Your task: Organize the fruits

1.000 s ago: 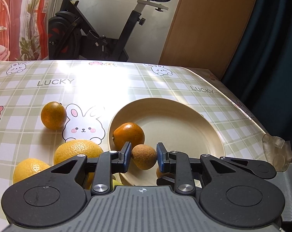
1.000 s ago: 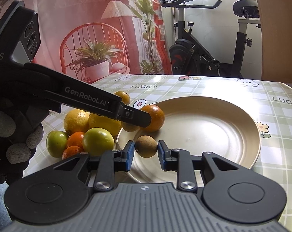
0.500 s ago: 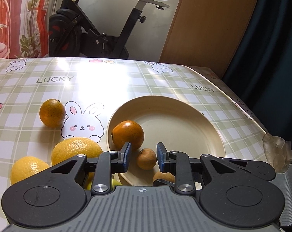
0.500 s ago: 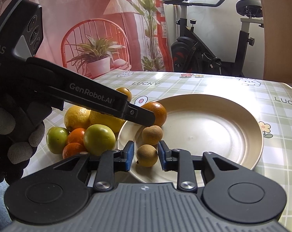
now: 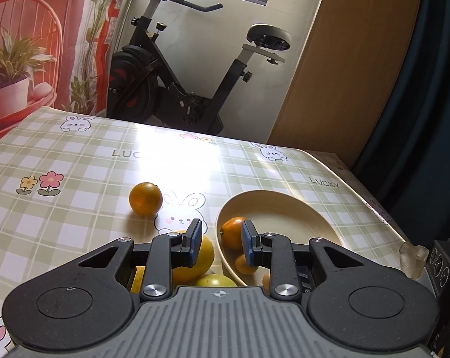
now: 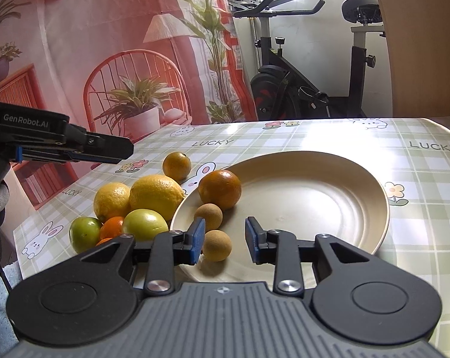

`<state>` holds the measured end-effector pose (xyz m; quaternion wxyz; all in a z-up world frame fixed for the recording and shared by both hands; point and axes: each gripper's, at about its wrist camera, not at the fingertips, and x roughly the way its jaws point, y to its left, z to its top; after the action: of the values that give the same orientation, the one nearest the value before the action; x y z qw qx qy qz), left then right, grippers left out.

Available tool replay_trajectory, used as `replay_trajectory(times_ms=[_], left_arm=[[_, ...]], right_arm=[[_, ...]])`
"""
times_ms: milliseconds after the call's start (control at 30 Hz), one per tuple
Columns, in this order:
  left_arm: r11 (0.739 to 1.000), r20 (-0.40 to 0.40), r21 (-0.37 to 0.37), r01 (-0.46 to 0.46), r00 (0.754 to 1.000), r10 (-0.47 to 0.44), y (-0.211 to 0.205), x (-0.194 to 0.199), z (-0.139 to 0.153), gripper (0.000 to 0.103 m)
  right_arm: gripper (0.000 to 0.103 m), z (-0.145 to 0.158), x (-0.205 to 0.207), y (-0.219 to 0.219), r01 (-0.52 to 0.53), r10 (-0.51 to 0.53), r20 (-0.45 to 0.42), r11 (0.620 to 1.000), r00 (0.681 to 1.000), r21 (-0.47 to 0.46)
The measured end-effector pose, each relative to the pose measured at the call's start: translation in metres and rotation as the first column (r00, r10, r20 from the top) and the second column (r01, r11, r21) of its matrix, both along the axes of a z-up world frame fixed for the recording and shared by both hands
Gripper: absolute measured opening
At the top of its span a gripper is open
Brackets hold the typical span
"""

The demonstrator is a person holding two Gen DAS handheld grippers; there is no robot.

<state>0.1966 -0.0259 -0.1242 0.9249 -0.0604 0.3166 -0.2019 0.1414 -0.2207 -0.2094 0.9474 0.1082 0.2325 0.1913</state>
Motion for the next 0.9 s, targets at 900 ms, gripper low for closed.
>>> replay_trajectory(times_ms=[900], left_arm=[[0.996,-0.011,-0.016,-0.085,0.996,0.085,0.074,-0.024,-0.001,0.05]], right_arm=[[0.033,0.044,-0.012,0.052,-0.046,0.054,0.053,0.989,0.997,-0.138]])
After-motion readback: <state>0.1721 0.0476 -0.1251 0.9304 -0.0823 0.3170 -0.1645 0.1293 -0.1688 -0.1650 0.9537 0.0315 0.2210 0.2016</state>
